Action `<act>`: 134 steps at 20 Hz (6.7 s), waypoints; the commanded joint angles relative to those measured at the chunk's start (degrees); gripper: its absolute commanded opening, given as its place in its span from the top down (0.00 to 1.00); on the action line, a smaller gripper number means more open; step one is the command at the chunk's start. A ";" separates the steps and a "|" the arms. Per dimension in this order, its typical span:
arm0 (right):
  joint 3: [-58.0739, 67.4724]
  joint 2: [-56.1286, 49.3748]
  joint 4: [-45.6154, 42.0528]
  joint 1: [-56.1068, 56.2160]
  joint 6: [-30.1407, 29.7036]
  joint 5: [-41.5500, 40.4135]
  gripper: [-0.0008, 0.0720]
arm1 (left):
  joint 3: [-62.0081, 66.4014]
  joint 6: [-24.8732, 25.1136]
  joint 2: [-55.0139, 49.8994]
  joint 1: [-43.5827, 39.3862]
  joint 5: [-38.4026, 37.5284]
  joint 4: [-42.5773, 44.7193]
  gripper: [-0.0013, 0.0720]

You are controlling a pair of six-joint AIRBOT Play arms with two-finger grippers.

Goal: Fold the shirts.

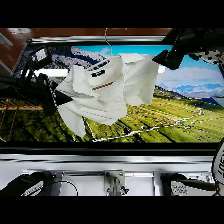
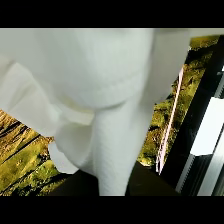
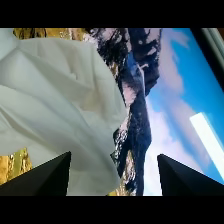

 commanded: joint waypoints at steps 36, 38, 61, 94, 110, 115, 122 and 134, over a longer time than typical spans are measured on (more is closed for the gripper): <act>0.00 2.58 11.37 5.51 14.27 13.70 0.88 | 6.34 5.79 0.00 9.60 38.86 6.78 0.06; 0.00 2.78 11.21 6.32 16.52 13.68 0.88 | 7.65 5.55 0.15 9.29 38.82 6.27 0.06; 0.00 2.75 1.84 13.31 18.34 5.11 0.88 | 8.94 -20.24 3.91 1.68 37.75 -4.92 0.07; 0.00 3.32 -0.81 13.60 23.98 5.84 0.88 | 10.45 -32.57 1.64 -7.89 27.17 3.13 0.90; 0.00 13.99 -17.62 13.55 44.85 -7.30 0.88 | 10.62 -32.41 3.23 -5.35 25.31 2.49 0.35; 0.00 21.05 -40.28 13.55 60.61 -4.04 0.88 | 10.60 -32.39 3.08 -5.33 25.33 2.71 0.35; 0.00 29.27 -59.65 13.55 69.05 11.85 0.88 | 10.58 -32.41 2.56 -5.33 25.33 2.71 0.35; 0.00 41.27 -72.48 13.55 77.70 25.59 0.88 | 10.56 -32.39 -0.87 -5.35 26.88 2.71 0.35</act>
